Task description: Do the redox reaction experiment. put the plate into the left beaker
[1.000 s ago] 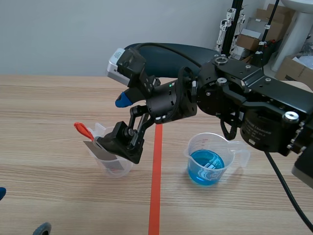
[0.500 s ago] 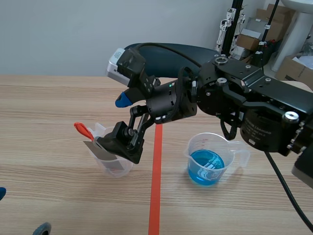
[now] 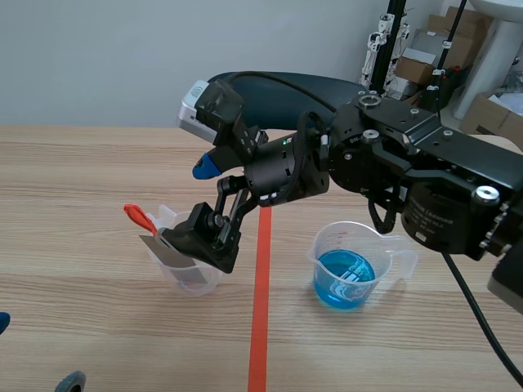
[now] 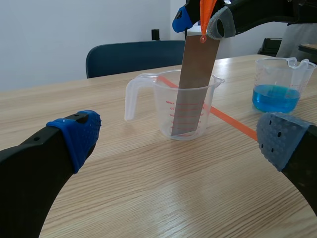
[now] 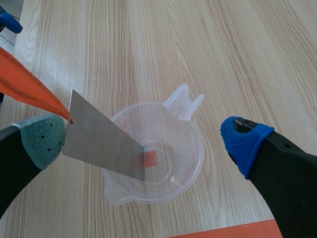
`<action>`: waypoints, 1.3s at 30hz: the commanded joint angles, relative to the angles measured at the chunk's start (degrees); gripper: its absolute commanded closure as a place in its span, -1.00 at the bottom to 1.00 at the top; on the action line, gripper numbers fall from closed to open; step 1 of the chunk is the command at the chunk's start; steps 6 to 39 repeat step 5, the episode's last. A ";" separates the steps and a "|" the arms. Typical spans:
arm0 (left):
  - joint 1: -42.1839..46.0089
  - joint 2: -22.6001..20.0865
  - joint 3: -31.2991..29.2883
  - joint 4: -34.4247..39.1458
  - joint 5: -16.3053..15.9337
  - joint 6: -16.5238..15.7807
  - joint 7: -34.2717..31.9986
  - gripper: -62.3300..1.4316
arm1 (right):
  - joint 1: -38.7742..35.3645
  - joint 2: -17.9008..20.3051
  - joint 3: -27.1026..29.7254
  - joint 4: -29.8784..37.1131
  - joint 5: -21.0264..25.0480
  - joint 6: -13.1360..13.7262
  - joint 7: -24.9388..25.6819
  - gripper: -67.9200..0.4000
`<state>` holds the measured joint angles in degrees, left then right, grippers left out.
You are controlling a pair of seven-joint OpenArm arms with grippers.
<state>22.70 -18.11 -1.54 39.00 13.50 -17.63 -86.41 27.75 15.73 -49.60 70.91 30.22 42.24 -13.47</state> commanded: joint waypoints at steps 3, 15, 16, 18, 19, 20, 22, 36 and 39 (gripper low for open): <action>-0.02 -0.02 -0.20 0.83 -0.37 -0.02 -2.49 -1.00 | 1.46 -0.02 0.57 0.61 0.83 0.48 0.96 -1.00; -0.02 -0.02 -0.20 0.83 -0.37 -0.02 -2.49 -1.00 | 1.46 -0.02 0.57 0.61 0.83 0.48 0.98 -1.00; -0.02 -0.02 -0.20 0.83 -0.37 -0.02 -2.49 -1.00 | 1.46 -0.02 0.57 0.61 0.83 0.48 0.98 -1.00; -0.02 -0.02 -0.20 0.83 -0.37 -0.02 -2.49 -1.00 | 1.46 -0.02 0.57 0.61 0.83 0.48 0.98 -1.00; -0.02 -0.02 -0.20 0.83 -0.37 -0.02 -2.49 -1.00 | 1.46 -0.02 0.57 0.61 0.83 0.48 0.98 -1.00; -0.02 -0.02 -0.20 0.83 -0.37 -0.02 -2.49 -1.00 | 1.46 -0.02 0.57 0.61 0.83 0.48 0.98 -1.00; -0.02 -0.02 -0.20 0.83 -0.37 -0.02 -2.49 -1.00 | 1.46 -0.02 0.57 0.61 0.83 0.48 0.98 -1.00; -0.02 -0.02 -0.20 0.83 -0.37 -0.02 -2.49 -1.00 | 1.46 -0.02 0.57 0.61 0.83 0.48 0.98 -1.00; -0.02 -0.02 -0.20 0.83 -0.37 -0.02 -2.49 -1.00 | 1.46 -0.02 0.57 0.61 0.83 0.48 0.98 -1.00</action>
